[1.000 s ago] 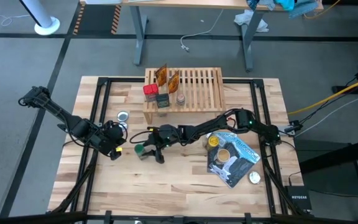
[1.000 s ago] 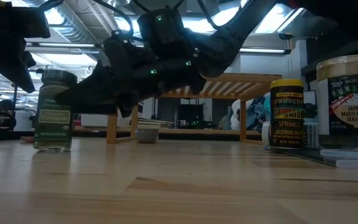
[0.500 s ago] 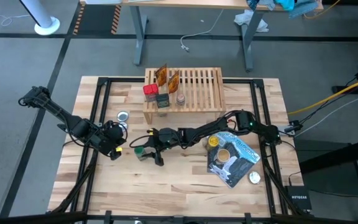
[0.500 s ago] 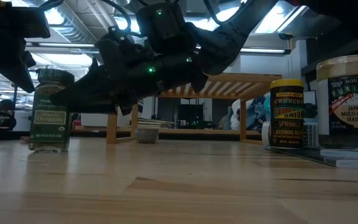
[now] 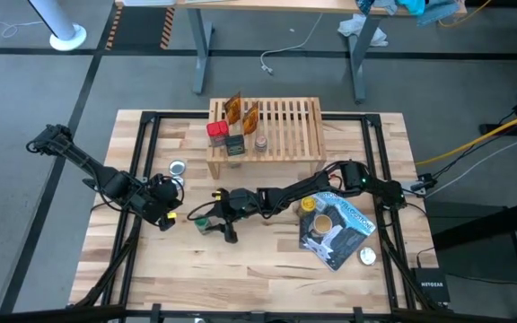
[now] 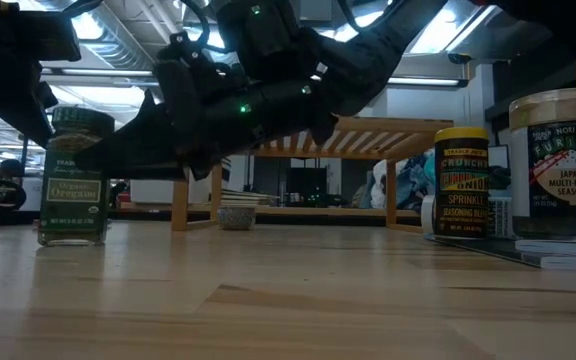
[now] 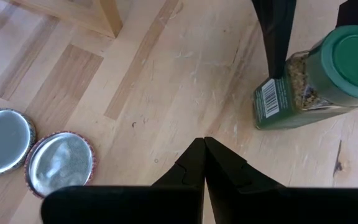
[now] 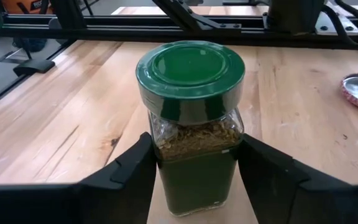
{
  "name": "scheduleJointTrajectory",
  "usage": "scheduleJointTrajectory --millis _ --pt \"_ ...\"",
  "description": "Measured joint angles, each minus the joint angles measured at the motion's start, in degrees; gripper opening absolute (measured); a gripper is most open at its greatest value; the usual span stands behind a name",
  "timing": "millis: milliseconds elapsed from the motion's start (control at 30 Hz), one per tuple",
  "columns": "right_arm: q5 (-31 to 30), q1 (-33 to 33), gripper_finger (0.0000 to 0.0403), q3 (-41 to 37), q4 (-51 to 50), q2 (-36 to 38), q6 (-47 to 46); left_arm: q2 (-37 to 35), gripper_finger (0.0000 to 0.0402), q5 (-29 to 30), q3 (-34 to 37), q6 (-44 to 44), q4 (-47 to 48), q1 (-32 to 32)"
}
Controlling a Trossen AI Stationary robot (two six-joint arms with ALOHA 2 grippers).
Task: Shelf spices
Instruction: Put the green seasoning bottle on the shelf
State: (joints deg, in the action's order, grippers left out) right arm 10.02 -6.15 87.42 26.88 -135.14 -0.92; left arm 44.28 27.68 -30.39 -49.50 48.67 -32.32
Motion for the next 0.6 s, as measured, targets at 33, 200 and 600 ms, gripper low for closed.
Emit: scheduleJointTrajectory --millis 33,200,600 --pt "0.06 0.0 0.0208 0.0 -0.09 0.02 -0.04 0.01 0.0001 -0.01 0.0 0.0 0.01 0.0" --pt "0.05 0.0 0.0208 0.0 -1.48 0.49 -0.03 0.0 0.0001 -0.01 0.0 0.0 0.0 0.0" --pt "-2.76 0.0 0.0208 -0.17 -9.53 4.38 4.13 -0.01 0.0001 -0.01 -0.02 0.0 -0.02 0.0"
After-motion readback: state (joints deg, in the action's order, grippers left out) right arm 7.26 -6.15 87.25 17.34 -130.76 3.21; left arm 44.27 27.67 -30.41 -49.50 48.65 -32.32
